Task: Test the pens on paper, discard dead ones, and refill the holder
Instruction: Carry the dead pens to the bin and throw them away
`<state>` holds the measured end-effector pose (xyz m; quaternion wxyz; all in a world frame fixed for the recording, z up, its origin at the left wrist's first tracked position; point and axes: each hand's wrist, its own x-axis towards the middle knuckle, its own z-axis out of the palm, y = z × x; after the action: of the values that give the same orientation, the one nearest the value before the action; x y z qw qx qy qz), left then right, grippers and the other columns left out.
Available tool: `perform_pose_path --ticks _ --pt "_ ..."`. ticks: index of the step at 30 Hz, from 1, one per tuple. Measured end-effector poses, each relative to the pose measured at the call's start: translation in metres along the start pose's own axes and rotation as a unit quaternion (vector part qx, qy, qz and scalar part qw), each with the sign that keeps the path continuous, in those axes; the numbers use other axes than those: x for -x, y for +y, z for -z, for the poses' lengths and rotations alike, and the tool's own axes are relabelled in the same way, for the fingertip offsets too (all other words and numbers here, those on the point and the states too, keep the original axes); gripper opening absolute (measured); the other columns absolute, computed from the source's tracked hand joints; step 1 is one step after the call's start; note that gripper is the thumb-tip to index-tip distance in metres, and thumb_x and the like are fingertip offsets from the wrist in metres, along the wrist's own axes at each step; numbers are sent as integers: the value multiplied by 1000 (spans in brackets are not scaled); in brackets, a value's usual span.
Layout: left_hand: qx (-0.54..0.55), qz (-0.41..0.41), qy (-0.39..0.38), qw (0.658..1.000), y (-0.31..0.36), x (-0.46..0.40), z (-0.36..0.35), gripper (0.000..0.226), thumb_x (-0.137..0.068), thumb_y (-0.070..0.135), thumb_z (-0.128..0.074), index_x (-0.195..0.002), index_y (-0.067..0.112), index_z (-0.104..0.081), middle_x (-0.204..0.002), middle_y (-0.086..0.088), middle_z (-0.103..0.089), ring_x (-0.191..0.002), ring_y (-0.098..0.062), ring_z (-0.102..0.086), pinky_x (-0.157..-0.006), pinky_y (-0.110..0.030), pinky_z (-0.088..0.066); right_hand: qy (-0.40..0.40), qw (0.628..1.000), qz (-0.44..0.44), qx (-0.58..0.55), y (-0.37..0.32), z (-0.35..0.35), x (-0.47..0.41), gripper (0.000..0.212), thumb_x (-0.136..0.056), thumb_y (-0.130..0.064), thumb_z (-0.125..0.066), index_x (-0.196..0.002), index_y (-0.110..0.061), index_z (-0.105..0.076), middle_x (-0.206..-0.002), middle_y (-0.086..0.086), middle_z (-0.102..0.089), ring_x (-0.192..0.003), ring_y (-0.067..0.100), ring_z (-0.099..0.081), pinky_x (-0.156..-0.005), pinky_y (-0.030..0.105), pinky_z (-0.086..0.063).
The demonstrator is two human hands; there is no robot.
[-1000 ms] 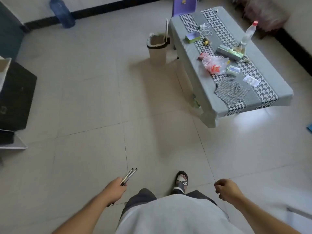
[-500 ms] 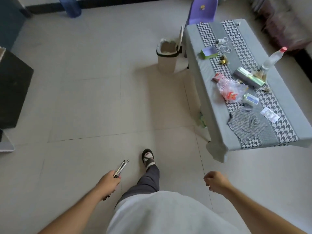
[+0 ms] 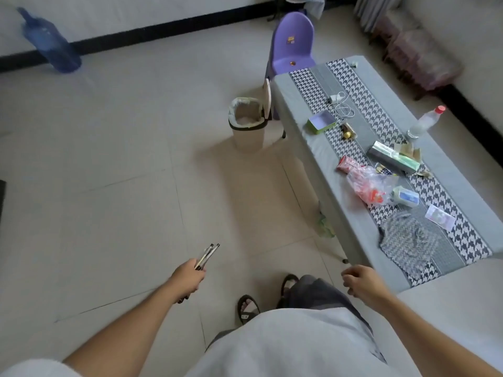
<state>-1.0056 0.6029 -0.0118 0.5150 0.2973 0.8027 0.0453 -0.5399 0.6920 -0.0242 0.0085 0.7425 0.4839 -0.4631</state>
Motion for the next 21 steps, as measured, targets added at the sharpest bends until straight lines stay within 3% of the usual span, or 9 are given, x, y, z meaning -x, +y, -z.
perform_pose_path --ticks 8,12,17,21 --pt "23 -4 -6 1000 113 -78 39 24 -77 15 -47 -97 18 -59 -73 -7 -58 -60 -22 -49 -61 -35 -37 -36 999 -26 23 -78 23 -114 17 -92 -7 -62 -82 -15 -73 -75 8 -74 -54 18 -66 -50 27 -53" --pt "13 22 9 1000 167 -106 67 26 -74 20 -46 -97 20 -59 -71 -8 -59 -59 -22 -51 -57 -32 -39 -55 997 -29 42 -132 52 -172 13 -91 -3 -61 -87 -4 -74 -69 9 -72 -49 16 -62 -49 28 -53" --pt "23 13 43 999 234 -140 99 16 -84 20 -47 -96 23 -58 -73 -7 -60 -58 -22 -52 -50 -28 -38 -73 992 15 98 -230 94 -248 15 -89 -6 -61 -88 -7 -76 -78 11 -77 -67 26 -73 -63 35 -60" --pt "34 10 51 998 274 -176 123 12 -87 19 -49 -96 19 -58 -75 -7 -59 -58 -22 -51 -50 -28 -38 -64 994 58 71 -304 106 -302 16 -96 -8 -59 -99 -9 -74 -80 10 -74 -62 20 -69 -63 30 -58"
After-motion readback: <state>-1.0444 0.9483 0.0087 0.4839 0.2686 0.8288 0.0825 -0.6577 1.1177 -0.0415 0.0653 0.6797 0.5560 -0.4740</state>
